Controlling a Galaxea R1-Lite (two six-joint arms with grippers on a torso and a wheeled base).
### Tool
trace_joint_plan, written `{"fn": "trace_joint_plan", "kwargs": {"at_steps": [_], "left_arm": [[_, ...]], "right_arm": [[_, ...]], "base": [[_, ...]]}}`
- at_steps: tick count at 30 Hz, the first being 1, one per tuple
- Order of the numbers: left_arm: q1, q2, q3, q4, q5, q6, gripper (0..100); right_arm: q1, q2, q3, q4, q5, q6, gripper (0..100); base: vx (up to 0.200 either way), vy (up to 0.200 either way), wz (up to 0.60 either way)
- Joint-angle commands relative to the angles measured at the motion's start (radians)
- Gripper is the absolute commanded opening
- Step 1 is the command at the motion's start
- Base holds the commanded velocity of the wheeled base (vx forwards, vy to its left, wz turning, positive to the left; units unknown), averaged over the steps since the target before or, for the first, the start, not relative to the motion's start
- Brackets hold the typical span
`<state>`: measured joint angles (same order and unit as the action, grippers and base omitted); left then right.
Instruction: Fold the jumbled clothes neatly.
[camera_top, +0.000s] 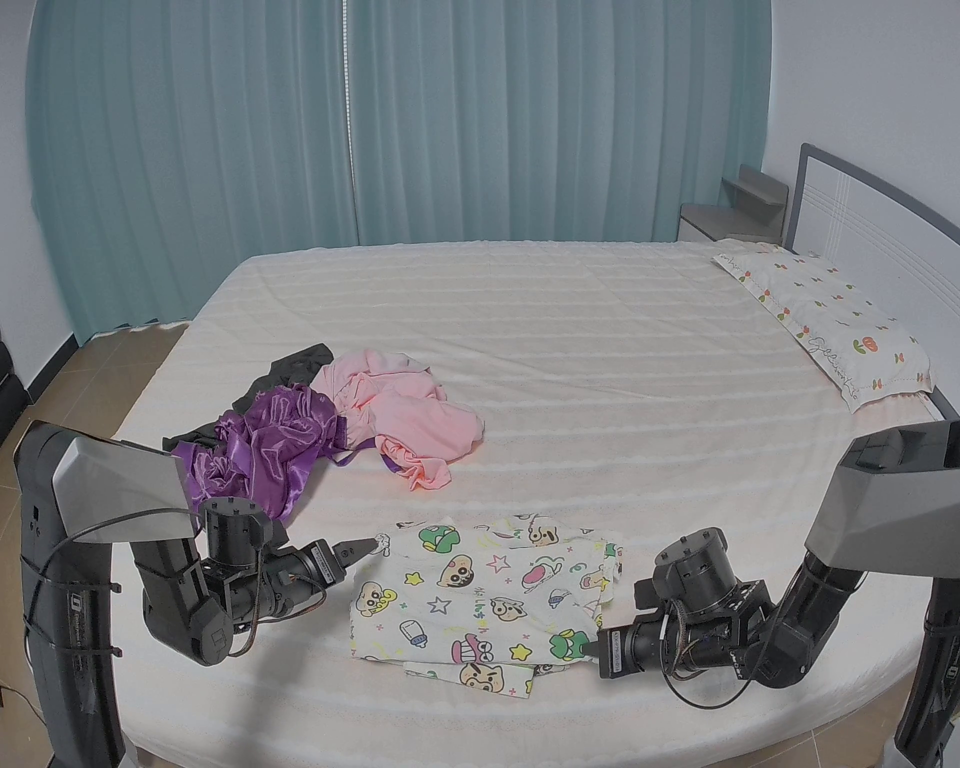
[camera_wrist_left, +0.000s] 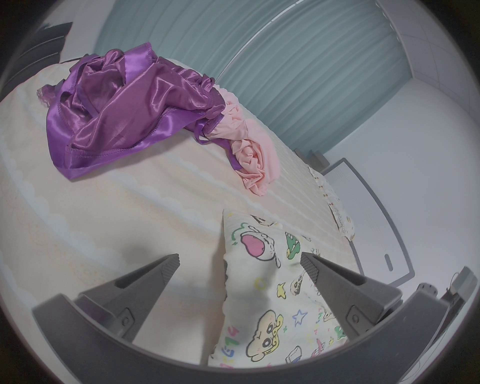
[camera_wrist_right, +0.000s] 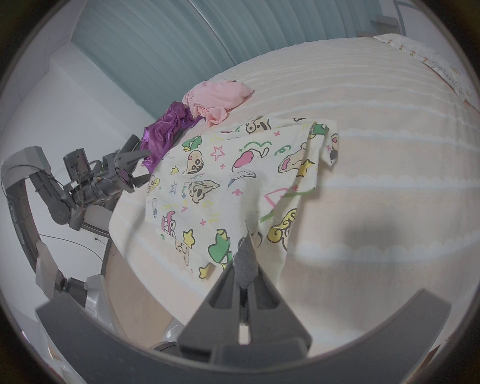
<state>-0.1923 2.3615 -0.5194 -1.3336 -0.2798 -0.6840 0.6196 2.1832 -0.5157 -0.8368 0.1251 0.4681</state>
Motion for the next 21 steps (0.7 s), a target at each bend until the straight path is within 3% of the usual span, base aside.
{"fn": "trace_joint_plan", "kwargs": {"at_steps": [1, 7, 10, 16, 21], "left_arm": [[0.005, -0.011, -0.01, 0.001, 0.002, -0.023, 100], [0.005, -0.013, -0.01, -0.001, 0.008, -0.025, 100], [0.005, -0.013, -0.011, 0.001, 0.014, -0.025, 100], [0.005, -0.013, -0.018, -0.001, 0.028, -0.028, 100], [0.004, -0.014, -0.016, -0.001, 0.03, -0.035, 100]], "right_arm": [[0.019, -0.003, 0.003, 0.016, -0.025, -0.002, 100], [0.015, -0.051, 0.029, 0.021, -0.076, -0.005, 100], [-0.027, -0.083, 0.008, 0.012, -0.088, -0.003, 100], [-0.132, -0.025, -0.175, 0.047, -0.076, 0.006, 100], [-0.138, 0.112, -0.291, 0.041, -0.076, 0.007, 100]], "base": [[0.0, 0.0, 0.0], [0.0, 0.0, 0.0], [0.0, 0.0, 0.0], [0.0, 0.0, 0.0], [0.0, 0.0, 0.0]]}}
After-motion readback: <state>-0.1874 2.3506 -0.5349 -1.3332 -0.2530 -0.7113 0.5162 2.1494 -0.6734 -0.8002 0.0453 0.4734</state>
